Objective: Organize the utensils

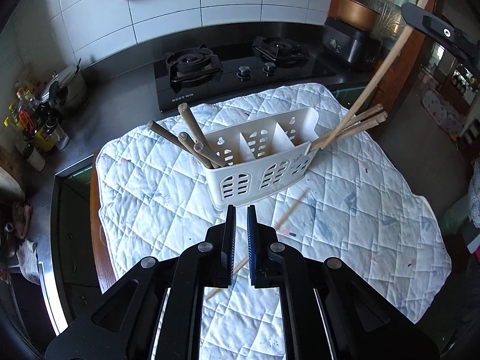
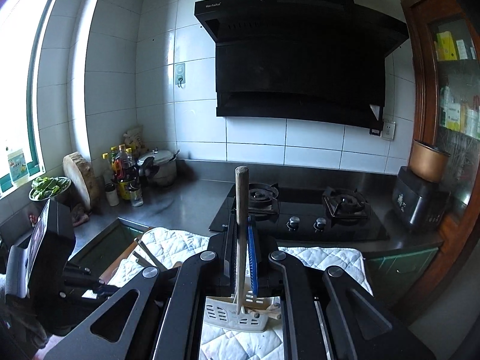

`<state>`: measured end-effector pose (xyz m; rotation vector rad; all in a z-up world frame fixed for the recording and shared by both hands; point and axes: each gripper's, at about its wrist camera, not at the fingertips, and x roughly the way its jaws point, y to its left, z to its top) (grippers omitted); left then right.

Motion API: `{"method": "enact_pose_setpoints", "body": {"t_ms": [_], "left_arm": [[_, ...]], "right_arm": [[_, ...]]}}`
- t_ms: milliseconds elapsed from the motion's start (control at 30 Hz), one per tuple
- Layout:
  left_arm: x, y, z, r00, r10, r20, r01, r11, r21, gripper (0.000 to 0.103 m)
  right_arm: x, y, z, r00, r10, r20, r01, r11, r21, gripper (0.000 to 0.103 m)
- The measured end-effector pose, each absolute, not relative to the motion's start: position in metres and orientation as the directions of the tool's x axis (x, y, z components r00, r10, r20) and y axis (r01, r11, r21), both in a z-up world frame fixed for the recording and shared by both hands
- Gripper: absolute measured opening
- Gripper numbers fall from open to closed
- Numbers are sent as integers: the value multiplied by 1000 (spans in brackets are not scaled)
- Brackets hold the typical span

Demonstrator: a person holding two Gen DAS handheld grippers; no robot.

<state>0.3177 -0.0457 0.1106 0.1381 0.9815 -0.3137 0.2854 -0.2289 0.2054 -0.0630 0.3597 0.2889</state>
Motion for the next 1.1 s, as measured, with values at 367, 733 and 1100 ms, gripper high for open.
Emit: {"method": "enact_pose_setpoints", "body": {"t_ms": [367, 733, 1100], "left_arm": [[308, -37, 79, 492, -239, -837, 366, 929, -50, 9], [290, -12, 0, 393, -286, -874, 420, 901, -106, 10], [282, 4, -55, 377, -257, -890, 488, 872, -45, 11]], "right_arm": [[322, -236, 187, 907, 220, -359, -232, 973, 10, 7], [344, -231, 161, 886, 196, -420, -225, 974, -19, 7], [342, -228, 158, 886, 194, -420, -235, 971, -47, 18]]}}
